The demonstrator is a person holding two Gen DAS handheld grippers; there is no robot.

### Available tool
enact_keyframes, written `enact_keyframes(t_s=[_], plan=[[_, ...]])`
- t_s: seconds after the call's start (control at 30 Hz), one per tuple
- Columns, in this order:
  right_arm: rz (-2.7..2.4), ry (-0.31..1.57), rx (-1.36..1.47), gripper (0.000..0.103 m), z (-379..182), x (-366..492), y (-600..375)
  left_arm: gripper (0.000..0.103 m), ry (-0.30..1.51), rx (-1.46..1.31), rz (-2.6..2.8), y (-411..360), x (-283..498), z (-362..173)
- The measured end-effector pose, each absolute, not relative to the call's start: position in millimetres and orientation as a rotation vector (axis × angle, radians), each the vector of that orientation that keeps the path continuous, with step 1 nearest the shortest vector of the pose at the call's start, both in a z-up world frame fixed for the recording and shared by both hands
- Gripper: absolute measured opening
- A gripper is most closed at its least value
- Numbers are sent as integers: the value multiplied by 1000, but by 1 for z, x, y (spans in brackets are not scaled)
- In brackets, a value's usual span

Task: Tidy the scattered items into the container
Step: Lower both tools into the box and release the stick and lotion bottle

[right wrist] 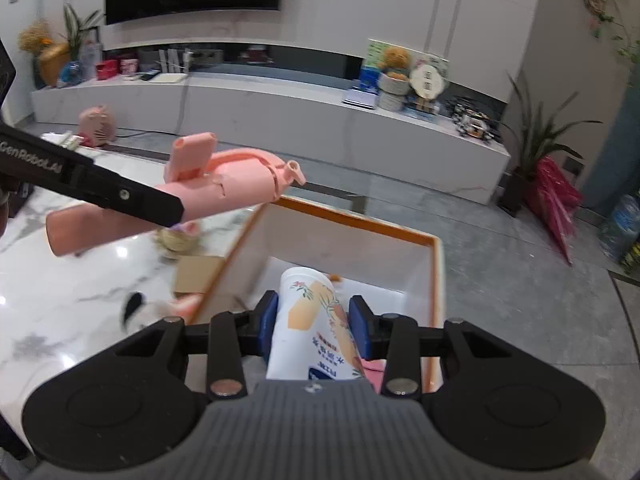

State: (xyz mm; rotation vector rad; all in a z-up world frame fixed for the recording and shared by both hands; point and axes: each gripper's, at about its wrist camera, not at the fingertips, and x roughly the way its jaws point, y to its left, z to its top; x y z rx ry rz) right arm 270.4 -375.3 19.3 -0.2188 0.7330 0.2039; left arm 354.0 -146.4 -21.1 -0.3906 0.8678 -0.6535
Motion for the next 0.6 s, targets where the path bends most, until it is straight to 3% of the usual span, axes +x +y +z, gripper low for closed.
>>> enact_keyframes(t_s=[0.6], plan=[[137,757,-197,41,-20,324,-400,30,949,-575,-367,-193,368,-83]])
